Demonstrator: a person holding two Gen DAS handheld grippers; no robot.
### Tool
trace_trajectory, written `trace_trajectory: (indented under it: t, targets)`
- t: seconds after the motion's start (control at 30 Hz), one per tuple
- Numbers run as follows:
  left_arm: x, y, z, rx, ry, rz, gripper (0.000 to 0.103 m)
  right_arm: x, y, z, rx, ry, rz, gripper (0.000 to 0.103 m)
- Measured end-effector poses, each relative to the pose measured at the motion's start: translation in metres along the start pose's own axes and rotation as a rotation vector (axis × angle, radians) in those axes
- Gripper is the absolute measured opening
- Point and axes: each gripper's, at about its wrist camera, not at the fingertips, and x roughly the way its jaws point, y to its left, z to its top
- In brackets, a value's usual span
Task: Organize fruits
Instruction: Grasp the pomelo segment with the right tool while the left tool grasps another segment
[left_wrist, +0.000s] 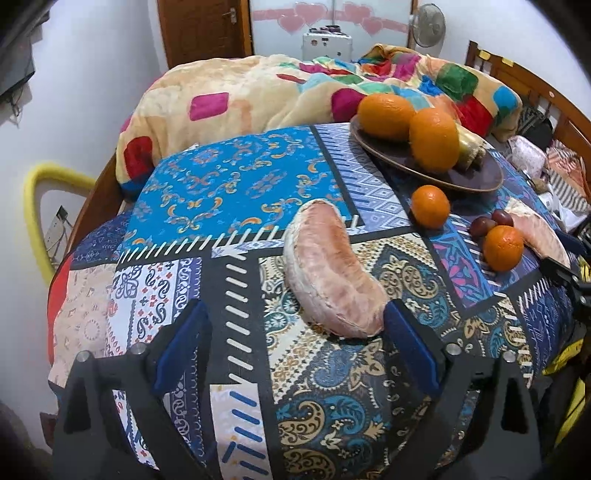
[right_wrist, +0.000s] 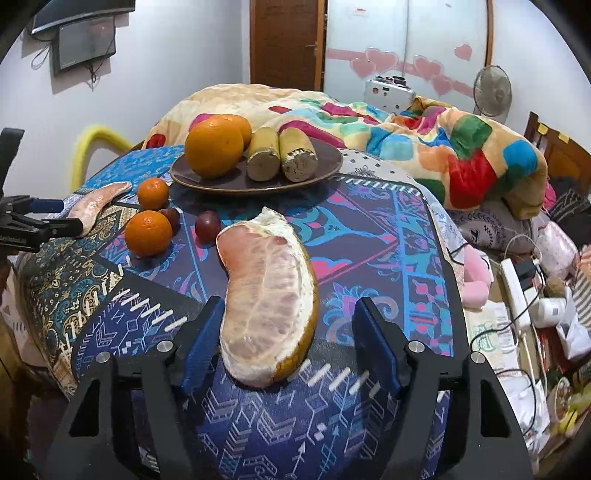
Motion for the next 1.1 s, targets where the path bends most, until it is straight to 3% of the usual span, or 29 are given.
trace_trajectory:
  t: [0.13, 0.2, 0.3, 0.47, 0.67, 0.77, 1.1]
  targets:
    - [0.006, -0.013, 0.008, 0.046, 0.006, -0.019, 0.091, 0.008, -0.001, 0.007, 0.0, 0.009, 0.024, 0.067]
    - [0.013, -0.016, 0.013, 0.052, 0.019, -0.022, 0.077, 0.012, 0.0, 0.01, -0.005, 0.013, 0.032, 0.066]
    - [0.02, -0.014, 0.021, 0.023, 0.034, -0.053, 0.068, 0.017, 0.0, 0.014, -0.011, 0.016, 0.048, 0.062]
    - [0.028, -0.012, 0.029, 0.009, 0.032, -0.069, 0.065, 0.019, 0.002, 0.016, -0.04, 0.013, 0.077, 0.048]
    - [0.031, -0.012, 0.032, -0.01, 0.005, -0.067, 0.061, 0.017, 0.005, 0.013, -0.044, -0.005, 0.069, 0.046]
    - [0.029, -0.013, 0.032, 0.007, 0.009, -0.067, 0.046, 0.015, 0.004, 0.013, -0.035, -0.008, 0.072, 0.046]
    - [0.016, -0.024, 0.025, 0.061, 0.003, -0.062, 0.043, -0.001, -0.008, 0.007, 0.003, -0.026, 0.056, 0.046]
